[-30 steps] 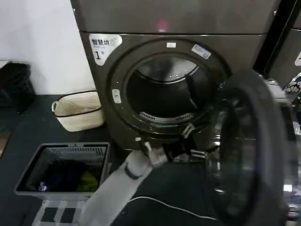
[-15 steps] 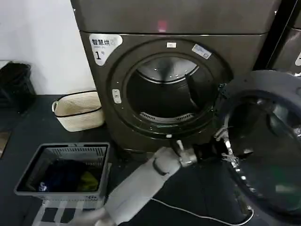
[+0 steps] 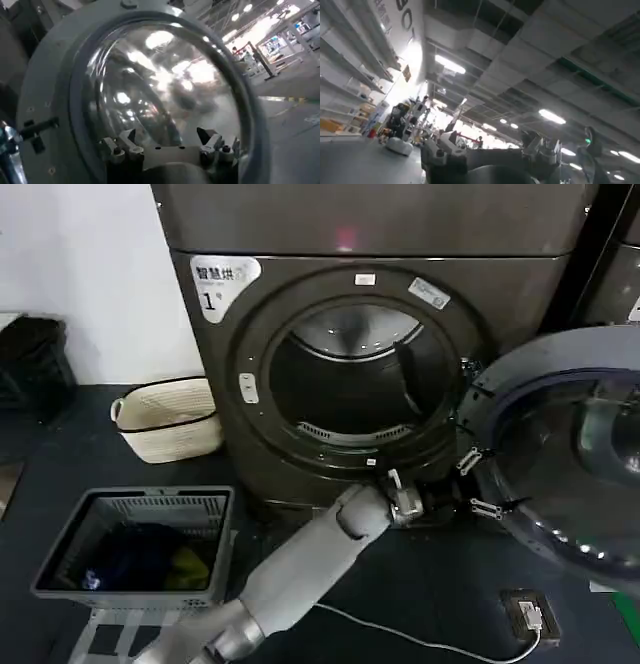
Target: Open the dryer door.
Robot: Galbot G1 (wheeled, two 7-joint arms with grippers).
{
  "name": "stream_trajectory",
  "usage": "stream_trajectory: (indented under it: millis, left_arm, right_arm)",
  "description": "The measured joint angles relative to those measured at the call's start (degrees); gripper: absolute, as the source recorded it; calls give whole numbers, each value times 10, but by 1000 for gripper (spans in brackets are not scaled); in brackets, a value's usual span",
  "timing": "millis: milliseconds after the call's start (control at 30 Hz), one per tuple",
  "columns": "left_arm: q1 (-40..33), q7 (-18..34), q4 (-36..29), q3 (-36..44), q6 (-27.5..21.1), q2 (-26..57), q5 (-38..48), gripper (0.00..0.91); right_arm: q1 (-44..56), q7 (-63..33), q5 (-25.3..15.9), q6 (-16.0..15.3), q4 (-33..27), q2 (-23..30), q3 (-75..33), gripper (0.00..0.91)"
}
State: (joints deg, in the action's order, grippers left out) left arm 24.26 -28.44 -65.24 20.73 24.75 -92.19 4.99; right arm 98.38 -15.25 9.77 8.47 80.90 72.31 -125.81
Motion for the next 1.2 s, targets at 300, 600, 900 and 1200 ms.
stream_trajectory:
  millis: [300,600,900,1200]
  left_arm:
    - [-2,-1,4,-3,-2,0,0,907]
    - [27,-28,-51,7,-53,0,13,907]
    - [82,-49,-196,2,-55,54,25,907]
    - [131,-75,-305,-44,6,218,15,907]
  right_arm:
    - [6,17,1,17,-26,-12,-8,907]
    - [7,34,9,31,-30,-18,-5,907]
    - [3,43,13,37,-34,-21,5,907]
    - [-5,48,10,52,-37,-18,24,907]
